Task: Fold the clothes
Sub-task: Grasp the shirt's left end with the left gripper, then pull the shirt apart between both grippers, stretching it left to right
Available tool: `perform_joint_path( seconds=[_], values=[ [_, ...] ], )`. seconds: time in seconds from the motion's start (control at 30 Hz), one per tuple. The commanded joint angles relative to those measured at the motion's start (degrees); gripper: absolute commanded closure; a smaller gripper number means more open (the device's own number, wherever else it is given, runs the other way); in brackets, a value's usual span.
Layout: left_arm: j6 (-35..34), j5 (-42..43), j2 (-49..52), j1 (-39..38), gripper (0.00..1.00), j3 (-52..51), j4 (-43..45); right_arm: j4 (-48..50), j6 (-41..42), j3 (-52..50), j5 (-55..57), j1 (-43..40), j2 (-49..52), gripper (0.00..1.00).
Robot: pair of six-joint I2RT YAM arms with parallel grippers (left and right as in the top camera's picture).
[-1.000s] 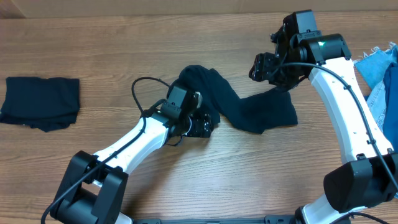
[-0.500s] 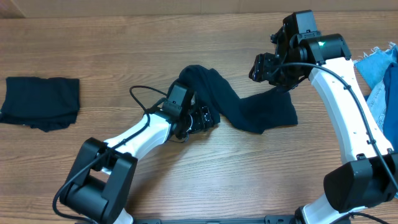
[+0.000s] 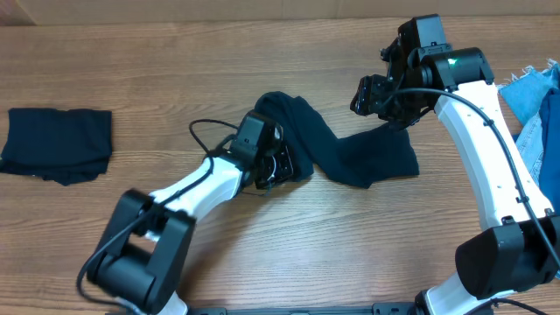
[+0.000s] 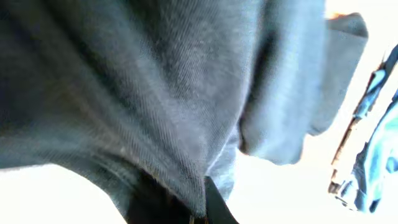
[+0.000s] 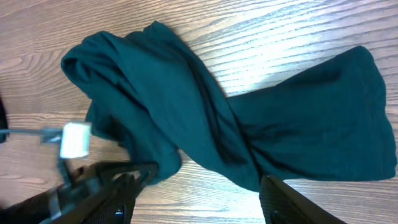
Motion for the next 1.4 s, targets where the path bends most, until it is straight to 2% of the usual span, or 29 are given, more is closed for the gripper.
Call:
perform_joint_path(
  seconds=[0.0, 0.17, 0.4, 0.73, 0.83, 1.0, 1.2, 1.27, 1.3, 1.33, 1.37],
  values=[
    [5.8, -5.0, -10.7, 3.5, 0.96, 8.1, -8.5, 0.0, -0.2, -0.2, 1.0, 0.1, -1.3, 0.32],
    [15.0, -15.8, -19.5, 8.6, 0.96, 19.6, -22.1, -0.7, -0.2, -0.2, 4.7, 0.1, -1.3, 0.32],
    [23.2, -25.0, -21.2, 14.1, 0.96, 31.0, -35.0, -1.1, -0.2, -2.1, 7.1, 0.1, -1.3, 0.30],
    [25.0, -30.4, -21.2, 18.8, 0.96, 37.0, -39.3, 11.5, 1.6, -29.5, 5.6, 0.0, -1.2, 0.26],
    [25.4, -30.4, -21.2, 19.6, 0.96, 38.1, -40.2, 15.1, 6.4, -31.3, 5.5, -1.6, -1.2, 0.26],
    [25.4, -30.4, -21.2, 19.6, 0.96, 38.1, -41.9, 20.5, 6.5, -31.3, 7.3, -2.5, -0.5, 0.26],
    [25.6, -30.4, -21.2, 19.5, 0.96, 38.1, -43.0, 24.7, 8.3, -31.4, 8.6, -2.5, 4.6, 0.31],
    [25.7, -30.4, -21.2, 19.5, 0.96, 38.1, -43.0, 26.0, 8.4, -31.4, 8.6, -2.6, 6.5, 0.39],
    [25.8, -30.3, -21.2, 19.5, 0.96, 38.1, -43.0, 26.4, 9.2, -31.4, 8.6, -2.6, 7.0, 0.49],
    [25.7, -30.3, -21.2, 19.5, 0.96, 38.1, -43.0, 27.0, 9.2, -31.4, 8.5, -2.6, 7.0, 0.62],
    [25.8, -30.4, -21.2, 19.5, 0.96, 38.1, -43.0, 27.4, 9.1, -31.3, 8.5, -2.6, 6.8, 0.82]
  ],
)
